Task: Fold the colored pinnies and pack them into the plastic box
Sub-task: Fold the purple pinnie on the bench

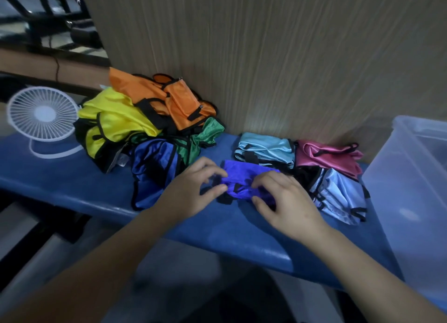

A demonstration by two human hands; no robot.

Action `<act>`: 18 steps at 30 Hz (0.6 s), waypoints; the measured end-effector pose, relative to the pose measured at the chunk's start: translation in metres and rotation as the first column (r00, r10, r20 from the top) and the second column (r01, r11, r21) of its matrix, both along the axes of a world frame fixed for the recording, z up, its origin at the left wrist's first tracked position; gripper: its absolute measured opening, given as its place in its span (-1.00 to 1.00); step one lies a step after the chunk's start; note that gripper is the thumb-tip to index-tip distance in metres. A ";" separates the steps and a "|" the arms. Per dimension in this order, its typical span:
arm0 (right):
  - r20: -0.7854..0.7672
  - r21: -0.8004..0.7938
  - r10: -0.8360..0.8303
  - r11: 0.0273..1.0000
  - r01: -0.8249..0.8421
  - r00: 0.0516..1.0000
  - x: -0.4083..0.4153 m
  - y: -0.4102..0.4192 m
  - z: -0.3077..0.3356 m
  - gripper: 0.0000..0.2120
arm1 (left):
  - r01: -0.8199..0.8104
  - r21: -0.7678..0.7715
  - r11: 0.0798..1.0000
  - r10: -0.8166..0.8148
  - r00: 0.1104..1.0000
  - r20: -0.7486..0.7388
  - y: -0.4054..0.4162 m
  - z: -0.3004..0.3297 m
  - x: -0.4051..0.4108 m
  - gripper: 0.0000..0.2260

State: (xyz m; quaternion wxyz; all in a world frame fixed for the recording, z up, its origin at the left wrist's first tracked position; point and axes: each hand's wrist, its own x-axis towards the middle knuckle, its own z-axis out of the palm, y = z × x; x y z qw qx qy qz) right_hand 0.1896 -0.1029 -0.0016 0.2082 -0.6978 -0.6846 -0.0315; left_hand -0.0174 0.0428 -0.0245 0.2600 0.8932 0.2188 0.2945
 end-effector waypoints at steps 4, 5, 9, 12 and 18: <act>0.004 0.041 0.039 0.998 -0.040 0.999 -0.023 0.013 0.000 -0.75 | -0.135 0.041 0.990 0.135 0.991 -0.006 0.011 0.006 -0.023 -0.82; 0.009 0.058 0.054 0.997 -0.054 0.999 -0.029 0.017 0.001 -0.76 | -0.174 0.034 0.984 0.175 0.985 -0.005 0.014 0.008 -0.029 -0.87; 0.017 0.127 0.112 0.985 -0.113 0.994 -0.056 0.035 -0.001 -0.81 | -0.392 0.002 0.920 0.392 0.920 -0.012 0.029 0.014 -0.058 -0.90; 0.008 0.094 0.165 0.982 -0.165 0.986 -0.077 0.049 -0.009 -0.76 | -0.563 -0.030 0.826 0.560 0.825 -0.074 0.039 0.008 -0.081 -0.87; 0.020 -0.111 0.221 0.970 -0.218 0.975 -0.115 0.069 -0.029 -0.45 | -0.646 -0.192 0.738 0.587 0.756 -0.290 0.047 -0.001 -0.108 -0.50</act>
